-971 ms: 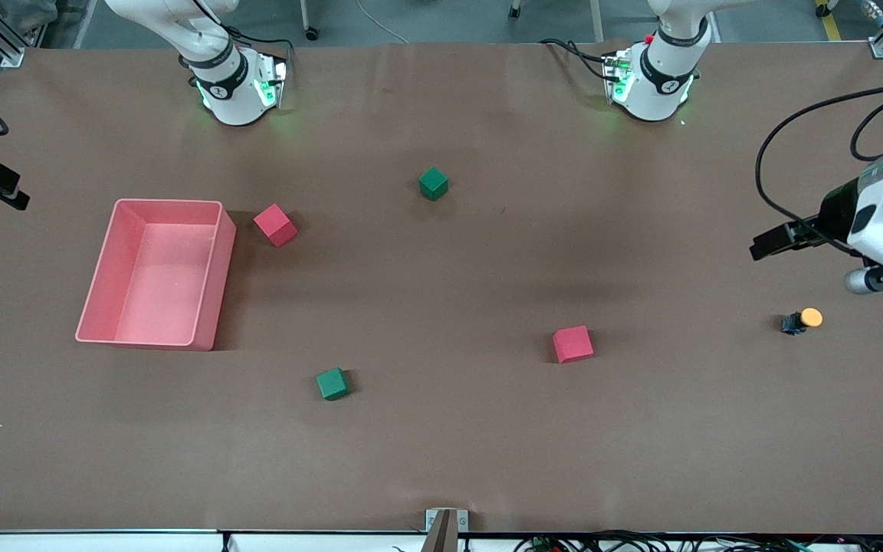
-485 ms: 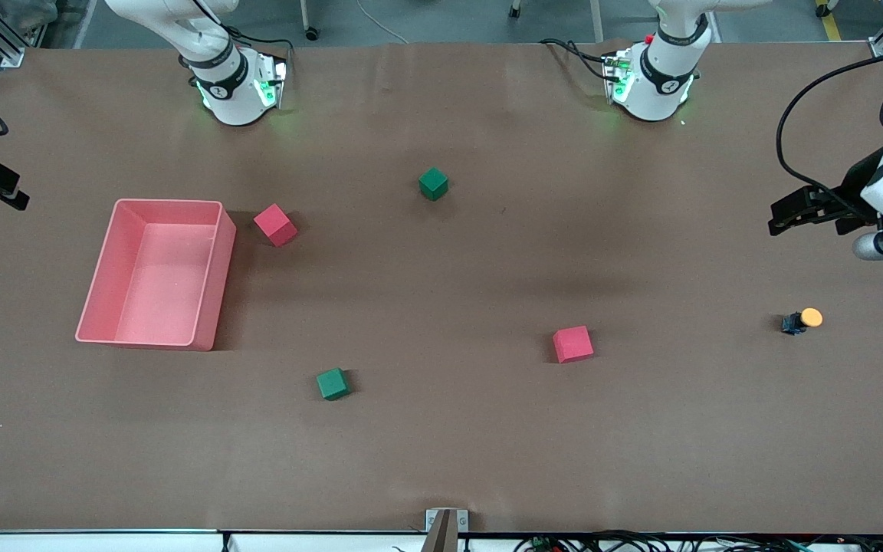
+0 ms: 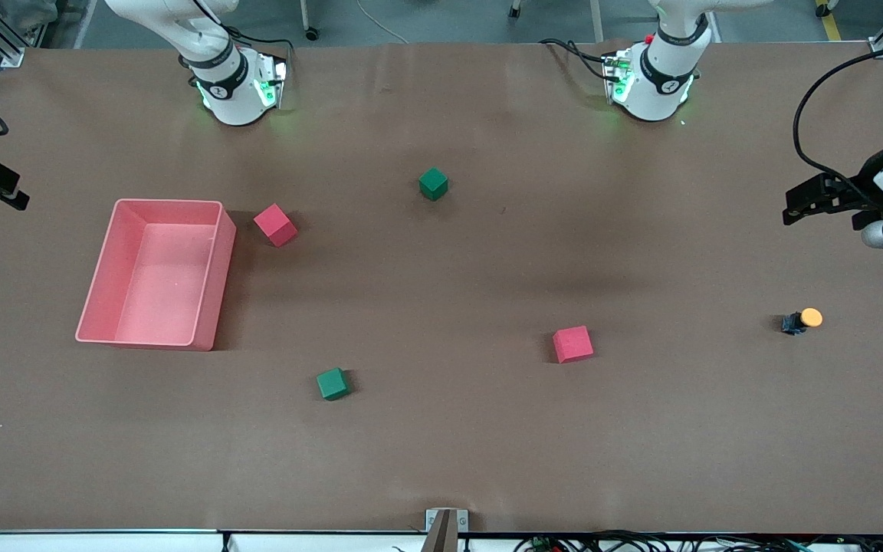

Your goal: Place and upright button with both arms

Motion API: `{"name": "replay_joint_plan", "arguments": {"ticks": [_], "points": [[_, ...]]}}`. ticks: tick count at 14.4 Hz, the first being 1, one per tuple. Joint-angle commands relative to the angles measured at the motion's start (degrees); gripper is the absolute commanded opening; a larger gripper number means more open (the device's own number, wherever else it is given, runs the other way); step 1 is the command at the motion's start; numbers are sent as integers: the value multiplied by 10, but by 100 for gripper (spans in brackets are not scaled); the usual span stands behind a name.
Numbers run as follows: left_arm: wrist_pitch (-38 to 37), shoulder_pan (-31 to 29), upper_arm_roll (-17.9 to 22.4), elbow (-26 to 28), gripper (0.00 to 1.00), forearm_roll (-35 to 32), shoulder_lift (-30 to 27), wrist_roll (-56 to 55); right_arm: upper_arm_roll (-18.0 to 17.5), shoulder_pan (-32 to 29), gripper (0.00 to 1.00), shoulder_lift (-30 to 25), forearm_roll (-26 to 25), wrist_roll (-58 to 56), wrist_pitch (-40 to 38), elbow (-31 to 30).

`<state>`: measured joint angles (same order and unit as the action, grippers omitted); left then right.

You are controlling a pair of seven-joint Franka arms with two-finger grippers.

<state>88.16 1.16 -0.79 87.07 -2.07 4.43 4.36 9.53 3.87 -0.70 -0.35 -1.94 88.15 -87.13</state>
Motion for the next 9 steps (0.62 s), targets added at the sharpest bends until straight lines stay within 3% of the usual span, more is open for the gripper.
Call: {"name": "replay_joint_plan", "arguments": {"ticks": [1, 4, 9], "points": [[3, 11, 1, 2, 100, -22, -9, 0, -7, -8, 100, -6, -5, -4, -4, -1], [8, 6, 6, -20, 100, 52, -11, -56, -6, -8, 100, -6, -5, -4, -4, -1], [4, 9, 5, -15, 100, 45, -17, -49, -6, -8, 100, -5, -5, -4, -4, -1]]}}
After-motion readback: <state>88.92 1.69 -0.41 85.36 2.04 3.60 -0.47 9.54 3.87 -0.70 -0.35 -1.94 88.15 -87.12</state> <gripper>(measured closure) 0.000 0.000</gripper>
